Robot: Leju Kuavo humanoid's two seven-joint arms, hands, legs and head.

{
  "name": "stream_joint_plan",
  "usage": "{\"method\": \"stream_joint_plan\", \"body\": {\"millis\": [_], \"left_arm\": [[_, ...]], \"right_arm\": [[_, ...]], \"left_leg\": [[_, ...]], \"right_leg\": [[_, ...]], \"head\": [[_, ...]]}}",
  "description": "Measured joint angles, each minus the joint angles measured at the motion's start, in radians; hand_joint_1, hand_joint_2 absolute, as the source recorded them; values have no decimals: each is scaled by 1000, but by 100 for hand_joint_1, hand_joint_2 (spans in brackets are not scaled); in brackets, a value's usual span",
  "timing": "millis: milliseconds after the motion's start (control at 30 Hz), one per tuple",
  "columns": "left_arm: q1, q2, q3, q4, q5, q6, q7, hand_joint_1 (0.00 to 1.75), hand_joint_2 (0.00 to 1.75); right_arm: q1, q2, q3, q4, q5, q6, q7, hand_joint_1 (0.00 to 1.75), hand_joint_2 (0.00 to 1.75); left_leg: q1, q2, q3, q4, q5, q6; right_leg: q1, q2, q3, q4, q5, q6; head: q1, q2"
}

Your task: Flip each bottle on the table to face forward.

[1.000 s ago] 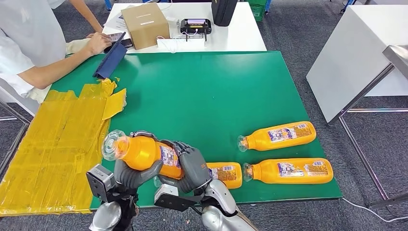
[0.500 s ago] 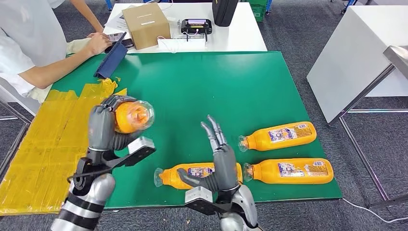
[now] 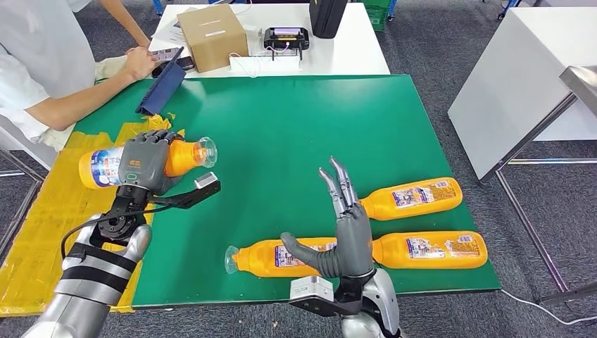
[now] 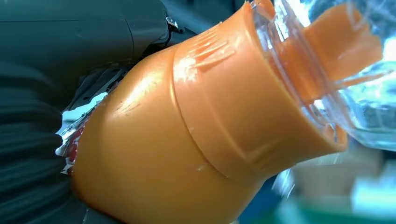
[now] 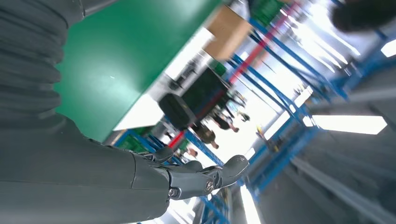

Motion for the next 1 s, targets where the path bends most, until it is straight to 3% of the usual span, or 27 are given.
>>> {"method": "stream_joint_plan", "body": {"millis": [200, 467, 500, 533, 600, 633, 667, 833, 1000], "left_arm": [[-74, 14, -15, 201, 7, -96, 74, 175, 175], [-86, -6, -14, 380, 49, -128, 102, 175, 175], [-86, -10, -14, 397, 56, -129, 107, 165, 175], [-86, -15, -14, 413, 64, -128, 113, 126, 175], [-86, -24, -14, 447, 80, -121, 123, 38, 175], [-86, -28, -14, 463, 84, -116, 126, 4, 175], [-86, -31, -15, 479, 86, -108, 129, 0, 175], [-94, -44, -14, 533, 79, -68, 148, 0, 175], [-96, -49, -14, 551, 79, -47, 143, 0, 175]], "right_arm": [[-4, -9, 0, 4, 84, 74, 82, 0, 175], [-15, -12, 0, 27, 112, 115, 117, 0, 175], [-18, -12, 0, 31, 113, 119, 119, 0, 175], [-21, -12, 0, 35, 113, 125, 121, 0, 175], [-31, -12, 1, 47, 119, 142, 131, 0, 87], [-36, -12, 2, 54, 124, 155, 140, 0, 44], [-43, -12, 3, 63, 134, 171, 154, 0, 0], [-82, -22, 25, 130, 201, 256, 231, 0, 0], [-107, -35, 50, 189, 221, 295, 258, 0, 0]], "left_leg": [[0, 0, 0, 0, 1, -1], [0, 0, 0, 0, 0, -1], [0, 0, 0, 0, 0, -1], [0, 0, 0, 0, 0, -1], [0, 0, 0, 0, 0, -1], [0, 0, 0, 0, 0, -1], [0, 0, 0, 0, 0, -1], [0, -1, 1, 0, 1, -1], [0, -1, 2, 0, 1, -1]], "right_leg": [[0, 0, 0, 0, 0, 0], [0, 0, 0, 0, 0, 0], [0, 0, 0, 0, 0, 0], [0, 0, 0, 0, 0, 0], [0, 0, 0, 0, 0, 0], [0, 0, 0, 0, 0, 0], [0, 0, 0, 0, 0, 0], [0, 0, 2, 0, 0, 0], [0, 0, 3, 0, 0, 0]], "head": [[0, 0], [0, 0], [0, 0], [0, 0], [0, 0], [0, 0], [0, 0], [0, 0], [0, 0]]}}
